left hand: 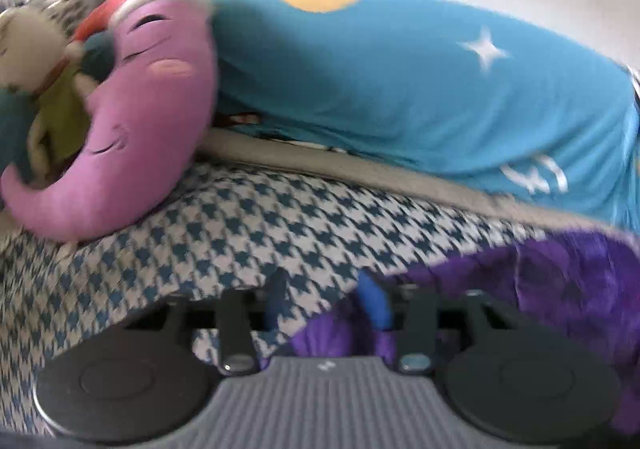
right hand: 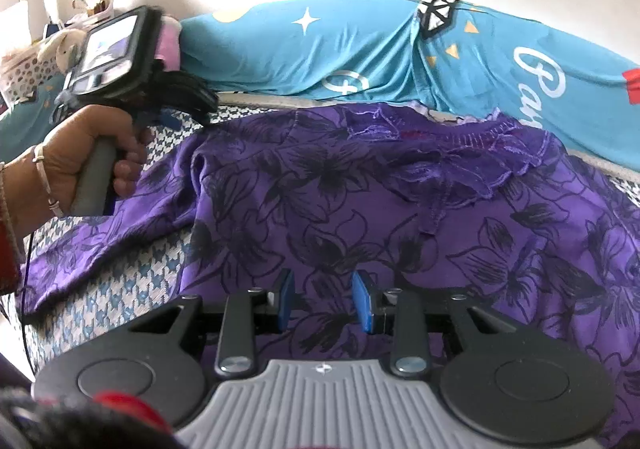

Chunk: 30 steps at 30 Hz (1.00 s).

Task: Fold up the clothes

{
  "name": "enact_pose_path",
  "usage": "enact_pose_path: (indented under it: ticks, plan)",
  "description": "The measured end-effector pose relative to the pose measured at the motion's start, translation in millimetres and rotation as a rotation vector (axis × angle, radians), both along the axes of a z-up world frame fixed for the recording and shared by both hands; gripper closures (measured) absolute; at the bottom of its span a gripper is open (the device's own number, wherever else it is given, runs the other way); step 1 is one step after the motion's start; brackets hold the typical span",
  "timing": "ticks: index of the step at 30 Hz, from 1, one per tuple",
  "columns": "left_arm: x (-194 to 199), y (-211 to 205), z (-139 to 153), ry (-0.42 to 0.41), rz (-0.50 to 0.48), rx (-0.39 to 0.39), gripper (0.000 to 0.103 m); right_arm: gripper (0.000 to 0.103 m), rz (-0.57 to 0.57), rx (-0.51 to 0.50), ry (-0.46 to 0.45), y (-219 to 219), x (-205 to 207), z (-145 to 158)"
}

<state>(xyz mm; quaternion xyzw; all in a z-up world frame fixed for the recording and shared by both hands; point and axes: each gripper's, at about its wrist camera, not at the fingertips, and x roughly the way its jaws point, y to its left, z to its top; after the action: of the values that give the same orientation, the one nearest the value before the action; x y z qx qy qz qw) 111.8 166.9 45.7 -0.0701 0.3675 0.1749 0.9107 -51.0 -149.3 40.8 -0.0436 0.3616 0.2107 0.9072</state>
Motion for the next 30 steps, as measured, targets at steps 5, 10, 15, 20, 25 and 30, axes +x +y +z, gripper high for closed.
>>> enact_pose_path:
  ticks: [5, 10, 15, 20, 25, 30]
  plan:
    - [-11.9, -6.1, 9.0, -0.036, -0.048, -0.011, 0.051, 0.071, -0.035, 0.004, 0.000, -13.8, 1.2, 1.9]
    - [-19.0, -32.3, 11.2, -0.030, -0.144, -0.016, 0.044, 0.071, -0.094, 0.010, 0.007, -34.3, 6.4, 3.1]
    - [-24.2, -61.8, 8.5, -0.024, -0.212, -0.018, 0.042, 0.071, -0.178, 0.025, -0.002, -62.2, 11.3, 5.5]
    - [-29.2, -80.8, 3.1, 0.003, -0.239, -0.051, 0.042, 0.071, -0.274, 0.014, -0.017, -93.0, 17.4, 2.4]
    - [-37.5, -98.1, 3.8, 0.013, -0.278, -0.065, 0.034, 0.071, -0.402, 0.014, 0.003, -134.0, 24.1, 0.2]
    - [-45.6, -112.5, 4.5, 0.021, -0.324, -0.080, 0.030, 0.071, -0.497, 0.006, -0.005, -168.7, 24.4, 2.4]
